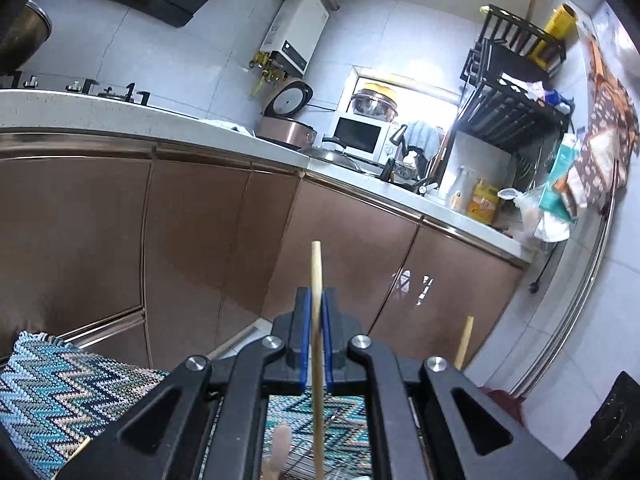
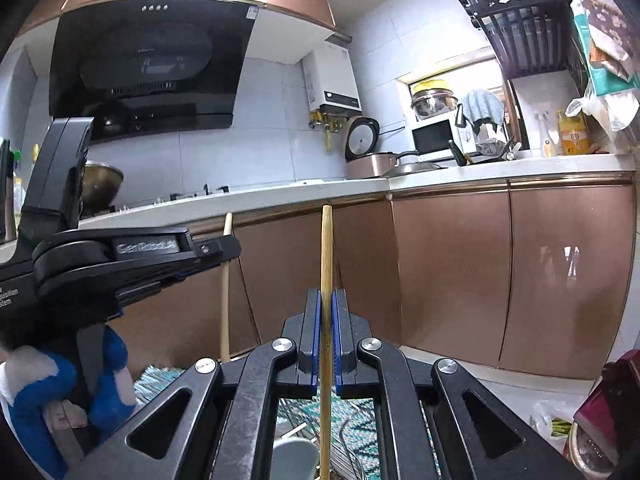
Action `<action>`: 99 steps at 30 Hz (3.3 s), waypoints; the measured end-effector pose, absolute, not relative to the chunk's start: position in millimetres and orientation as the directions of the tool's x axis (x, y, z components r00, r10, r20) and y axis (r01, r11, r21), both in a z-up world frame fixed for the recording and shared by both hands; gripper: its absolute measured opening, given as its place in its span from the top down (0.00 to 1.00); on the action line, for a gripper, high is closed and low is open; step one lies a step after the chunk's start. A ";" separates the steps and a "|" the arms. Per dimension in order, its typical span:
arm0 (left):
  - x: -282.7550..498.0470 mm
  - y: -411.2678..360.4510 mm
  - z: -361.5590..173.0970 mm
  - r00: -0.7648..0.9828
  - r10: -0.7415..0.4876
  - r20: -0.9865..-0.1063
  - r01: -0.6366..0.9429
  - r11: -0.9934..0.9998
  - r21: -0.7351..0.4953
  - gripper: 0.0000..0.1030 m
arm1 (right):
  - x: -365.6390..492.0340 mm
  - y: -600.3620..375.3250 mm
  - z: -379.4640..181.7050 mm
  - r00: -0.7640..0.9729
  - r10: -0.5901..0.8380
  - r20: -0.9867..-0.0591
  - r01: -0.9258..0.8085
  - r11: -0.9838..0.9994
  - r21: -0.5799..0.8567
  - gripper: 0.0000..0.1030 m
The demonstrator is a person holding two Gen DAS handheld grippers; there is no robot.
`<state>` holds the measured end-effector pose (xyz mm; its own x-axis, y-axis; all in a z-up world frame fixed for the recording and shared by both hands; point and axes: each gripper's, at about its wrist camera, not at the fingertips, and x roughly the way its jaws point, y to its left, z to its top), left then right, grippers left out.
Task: Organize utensils
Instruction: 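Lower both chopsticks into the holder and open both tools, then withdraw both tools and bring the right tool down to a chopstick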
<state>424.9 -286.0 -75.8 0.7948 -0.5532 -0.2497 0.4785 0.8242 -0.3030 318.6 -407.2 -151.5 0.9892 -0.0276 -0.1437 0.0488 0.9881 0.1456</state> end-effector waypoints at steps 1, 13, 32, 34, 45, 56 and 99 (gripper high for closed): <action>423.6 -286.4 -79.3 0.802 -0.547 -0.240 0.476 0.828 -0.296 0.95 | 318.1 -404.7 -154.6 0.989 -0.030 -0.148 0.051 0.989 0.140 0.95; 418.1 -273.7 -115.1 0.771 -0.562 -0.299 0.483 0.823 -0.300 0.94 | 300.5 -388.5 -180.5 0.971 -0.072 -0.228 0.091 0.993 0.075 0.95; 408.0 -226.6 -137.9 0.706 -0.563 -0.430 0.462 0.826 -0.323 0.63 | 285.5 -387.1 -185.8 0.955 -0.030 -0.295 0.065 0.992 0.109 0.78; 405.4 -211.4 -138.3 0.704 -0.553 -0.446 0.443 0.833 -0.333 0.62 | 279.9 -385.1 -182.2 0.957 -0.032 -0.289 0.065 0.992 0.106 0.76; 365.9 -120.2 -133.3 0.732 -0.433 -0.526 0.344 0.901 -0.263 0.62 | 230.7 -376.6 -156.6 0.955 -0.058 -0.290 0.091 0.991 0.101 0.74; 299.0 -33.6 -105.6 0.757 -0.348 -0.553 0.266 0.937 -0.225 0.63 | 173.4 -371.4 -136.4 0.939 -0.057 -0.339 0.113 0.983 0.148 0.74; 353.4 -76.8 -262.5 0.667 -0.216 -0.713 0.118 0.976 -0.185 0.62 | 560.0 -599.4 -334.1 0.655 0.429 -0.621 0.166 0.721 0.673 0.54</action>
